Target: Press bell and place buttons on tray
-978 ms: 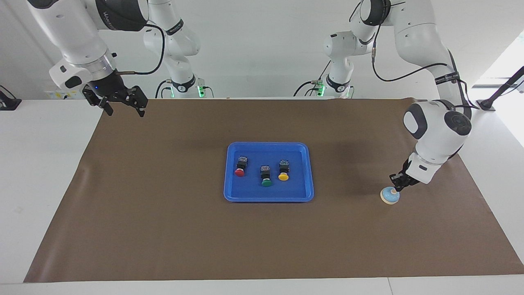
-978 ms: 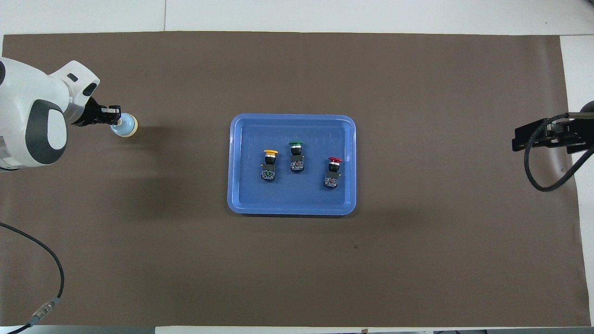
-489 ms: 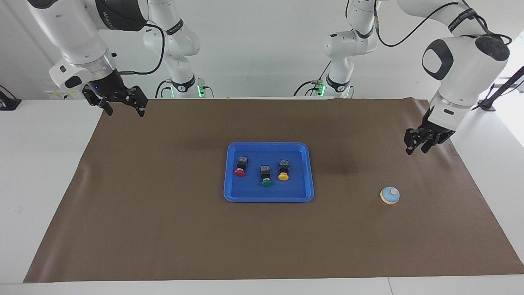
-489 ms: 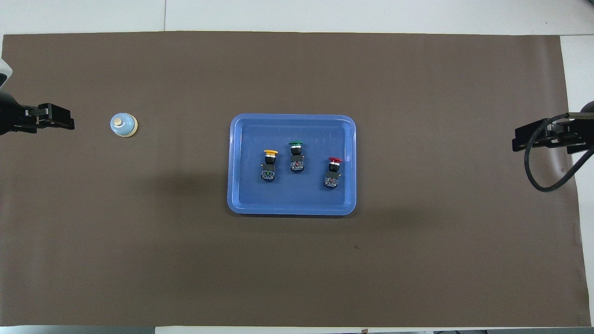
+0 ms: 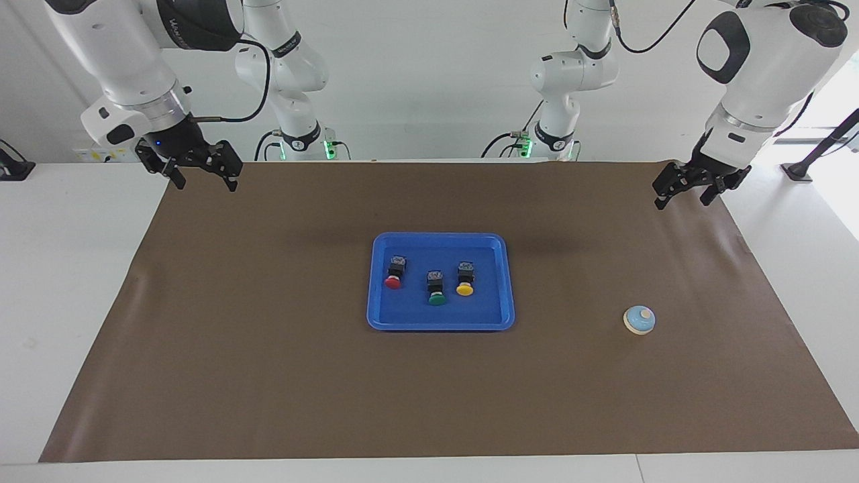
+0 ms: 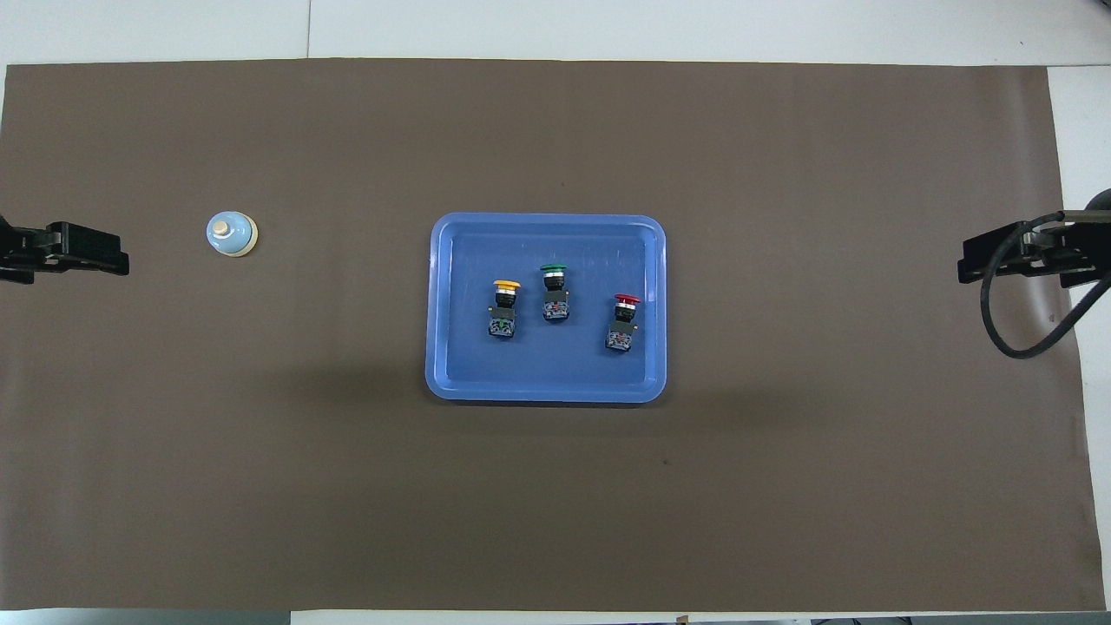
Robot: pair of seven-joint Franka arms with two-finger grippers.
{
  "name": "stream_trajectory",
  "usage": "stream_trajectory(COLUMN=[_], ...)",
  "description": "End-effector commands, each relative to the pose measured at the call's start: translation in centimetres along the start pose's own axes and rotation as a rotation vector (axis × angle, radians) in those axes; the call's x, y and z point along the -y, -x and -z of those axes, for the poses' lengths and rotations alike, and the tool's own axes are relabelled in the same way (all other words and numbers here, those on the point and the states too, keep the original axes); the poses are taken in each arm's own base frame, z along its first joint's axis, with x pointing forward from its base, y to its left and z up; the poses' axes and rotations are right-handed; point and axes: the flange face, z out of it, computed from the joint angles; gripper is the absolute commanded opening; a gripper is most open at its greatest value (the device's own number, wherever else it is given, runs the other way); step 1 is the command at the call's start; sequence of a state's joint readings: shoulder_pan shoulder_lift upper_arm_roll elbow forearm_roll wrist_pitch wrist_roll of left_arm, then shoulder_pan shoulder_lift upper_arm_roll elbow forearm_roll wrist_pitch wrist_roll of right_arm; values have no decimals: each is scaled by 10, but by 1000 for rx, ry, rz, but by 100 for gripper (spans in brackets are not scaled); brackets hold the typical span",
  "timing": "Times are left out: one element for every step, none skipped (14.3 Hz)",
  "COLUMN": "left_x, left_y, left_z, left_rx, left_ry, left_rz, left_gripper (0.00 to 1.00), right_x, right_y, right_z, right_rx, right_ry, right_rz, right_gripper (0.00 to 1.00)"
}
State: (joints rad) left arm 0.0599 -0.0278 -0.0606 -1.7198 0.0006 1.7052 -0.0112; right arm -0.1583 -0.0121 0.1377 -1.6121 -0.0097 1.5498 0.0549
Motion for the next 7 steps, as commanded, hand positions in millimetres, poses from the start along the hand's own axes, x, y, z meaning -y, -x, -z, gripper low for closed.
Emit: stream_trajectory(left_x=[-4, -4, -6, -7, -10, -12, -13], left_y=[6, 7, 7, 8, 8, 9, 9], left_z=[7, 7, 6, 6, 6, 6, 7], left_rx=[50, 56, 59, 61, 62, 67, 65], left_ry=[-3, -5, -5, -5, -4, -4, -4], left_rz=[-8, -9, -15, -18, -24, -27, -29], left_gripper=[100, 100, 100, 100, 100, 100, 100], right_x=[0, 0, 0, 0, 0, 0, 0], right_y=[6, 6, 6, 6, 6, 6, 6], right_z=[0, 0, 0, 0, 0, 0, 0], right_rx=[3, 3, 3, 3, 3, 3, 3], right_ry=[-11, -11, -11, -11, -11, -11, -11], right_rz=[20, 20, 19, 20, 20, 19, 19], right_gripper=[100, 100, 100, 100, 100, 100, 100])
